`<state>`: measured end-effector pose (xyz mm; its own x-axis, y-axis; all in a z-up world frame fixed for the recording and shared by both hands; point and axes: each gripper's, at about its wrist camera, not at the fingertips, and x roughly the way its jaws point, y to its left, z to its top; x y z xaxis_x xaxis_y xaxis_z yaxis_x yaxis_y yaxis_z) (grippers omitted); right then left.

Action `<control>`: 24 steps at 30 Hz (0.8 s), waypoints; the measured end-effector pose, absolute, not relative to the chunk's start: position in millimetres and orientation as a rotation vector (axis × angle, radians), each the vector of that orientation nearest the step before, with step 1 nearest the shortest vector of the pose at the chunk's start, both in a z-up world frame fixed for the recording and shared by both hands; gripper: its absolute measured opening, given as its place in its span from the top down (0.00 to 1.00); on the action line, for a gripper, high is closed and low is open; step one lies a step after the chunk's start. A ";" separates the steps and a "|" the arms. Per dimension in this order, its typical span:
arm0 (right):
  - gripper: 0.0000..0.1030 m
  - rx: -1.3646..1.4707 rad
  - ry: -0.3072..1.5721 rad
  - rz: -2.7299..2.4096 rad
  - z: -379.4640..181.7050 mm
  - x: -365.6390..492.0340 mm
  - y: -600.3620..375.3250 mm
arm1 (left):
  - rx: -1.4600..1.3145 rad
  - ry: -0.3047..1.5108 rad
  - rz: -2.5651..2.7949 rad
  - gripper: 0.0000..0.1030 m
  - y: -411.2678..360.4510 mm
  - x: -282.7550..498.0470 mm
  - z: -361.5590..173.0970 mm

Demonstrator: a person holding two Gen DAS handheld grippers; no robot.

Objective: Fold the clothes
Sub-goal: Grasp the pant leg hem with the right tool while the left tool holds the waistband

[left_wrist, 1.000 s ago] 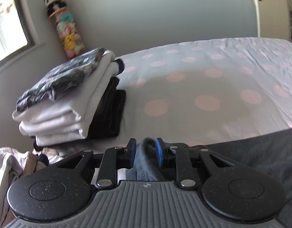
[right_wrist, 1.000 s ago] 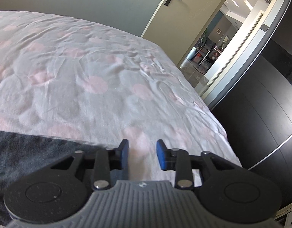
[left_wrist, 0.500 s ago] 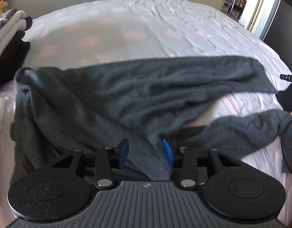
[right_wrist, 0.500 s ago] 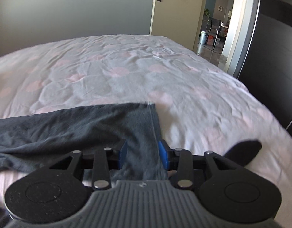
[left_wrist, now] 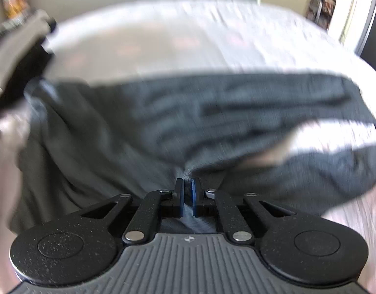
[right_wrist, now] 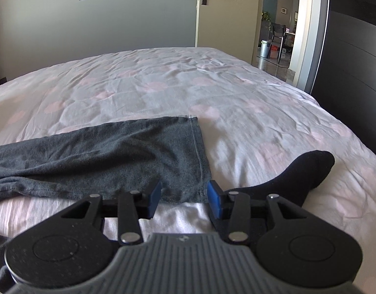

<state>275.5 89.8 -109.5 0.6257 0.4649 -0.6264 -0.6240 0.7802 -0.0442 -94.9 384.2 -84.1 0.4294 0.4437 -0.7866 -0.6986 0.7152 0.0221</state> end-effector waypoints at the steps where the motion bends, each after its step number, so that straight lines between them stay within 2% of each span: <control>1: 0.55 -0.285 0.639 0.638 -110.1 274.9 91.2 | -0.321 0.837 0.749 0.94 387.6 -98.2 -75.8; 4: 0.52 -0.387 0.651 0.651 -115.3 270.9 100.8 | -0.304 0.795 0.790 0.94 399.3 -104.0 -60.7; 11: 0.51 -0.616 0.710 0.662 -139.7 276.0 124.8 | -0.275 0.800 0.800 0.94 406.1 -103.5 -57.1; 20: 0.56 -0.981 0.686 0.773 -153.9 313.5 160.0 | -0.297 0.797 0.784 0.94 412.6 -103.2 -57.7; 24: 0.57 -0.974 0.764 0.860 -146.8 331.6 156.4 | -0.302 0.800 0.768 0.94 411.4 -106.0 -58.0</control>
<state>331.6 156.4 -146.8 0.4539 0.2626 -0.8515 -0.8765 0.3038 -0.3736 -106.0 411.4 -58.0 0.4499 0.5021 -0.7386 -0.7181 0.6951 0.0350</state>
